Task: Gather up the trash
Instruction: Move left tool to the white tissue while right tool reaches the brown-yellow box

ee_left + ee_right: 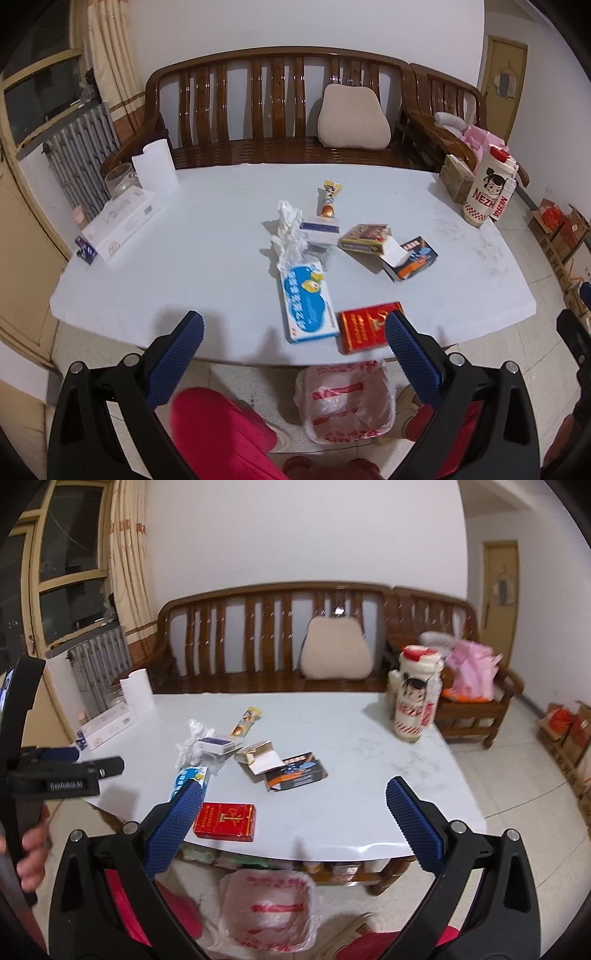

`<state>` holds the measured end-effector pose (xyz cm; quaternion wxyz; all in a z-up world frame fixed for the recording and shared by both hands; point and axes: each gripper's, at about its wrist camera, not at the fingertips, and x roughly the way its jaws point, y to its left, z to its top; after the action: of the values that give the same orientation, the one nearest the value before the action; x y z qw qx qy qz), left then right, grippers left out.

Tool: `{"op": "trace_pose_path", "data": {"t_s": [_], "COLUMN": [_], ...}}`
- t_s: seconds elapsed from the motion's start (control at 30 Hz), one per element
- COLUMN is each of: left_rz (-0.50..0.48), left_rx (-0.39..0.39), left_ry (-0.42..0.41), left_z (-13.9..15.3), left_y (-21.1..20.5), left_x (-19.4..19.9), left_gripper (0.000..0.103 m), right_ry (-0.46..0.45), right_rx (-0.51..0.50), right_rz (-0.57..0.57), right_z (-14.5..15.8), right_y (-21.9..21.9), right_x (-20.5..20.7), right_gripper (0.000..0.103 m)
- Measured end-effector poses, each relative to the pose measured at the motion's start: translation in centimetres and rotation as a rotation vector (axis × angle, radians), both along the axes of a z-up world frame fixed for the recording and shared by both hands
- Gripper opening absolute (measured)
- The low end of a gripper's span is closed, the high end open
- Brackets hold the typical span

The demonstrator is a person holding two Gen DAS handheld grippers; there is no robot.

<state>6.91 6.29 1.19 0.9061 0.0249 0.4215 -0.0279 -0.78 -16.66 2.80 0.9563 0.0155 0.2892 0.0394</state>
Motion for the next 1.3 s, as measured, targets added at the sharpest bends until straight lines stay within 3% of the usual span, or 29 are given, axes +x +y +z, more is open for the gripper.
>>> {"op": "trace_pose_path", "data": {"t_s": [0.17,0.53,0.77,1.3], "left_rz": [-0.035,-0.074,-0.065,-0.031], "left_rx": [-0.004,-0.040,-0.045,-0.049], "left_ry": [0.045,0.215,0.282,0.417], "left_z": [0.7,-0.4,-1.9,-8.0], "left_y": [1.1,2.3,2.7,2.9], "left_x": [3.0,10.4,14.4,22.7], "left_gripper": [0.096,0.096,0.096,0.096], "right_ry": [0.052,0.115,0.207,0.375], "right_rx": [-0.004,-0.190,-0.172,-0.249], "right_rz": [0.043,0.171,0.298,0.484], "right_z": [0.4,0.9,0.5,-6.3], "right_y": [-0.9,0.8,1.8,6.4], "right_x": [2.7,9.2,13.4,21.1], "right_gripper": [0.098,0.098,0.098,0.098]}}
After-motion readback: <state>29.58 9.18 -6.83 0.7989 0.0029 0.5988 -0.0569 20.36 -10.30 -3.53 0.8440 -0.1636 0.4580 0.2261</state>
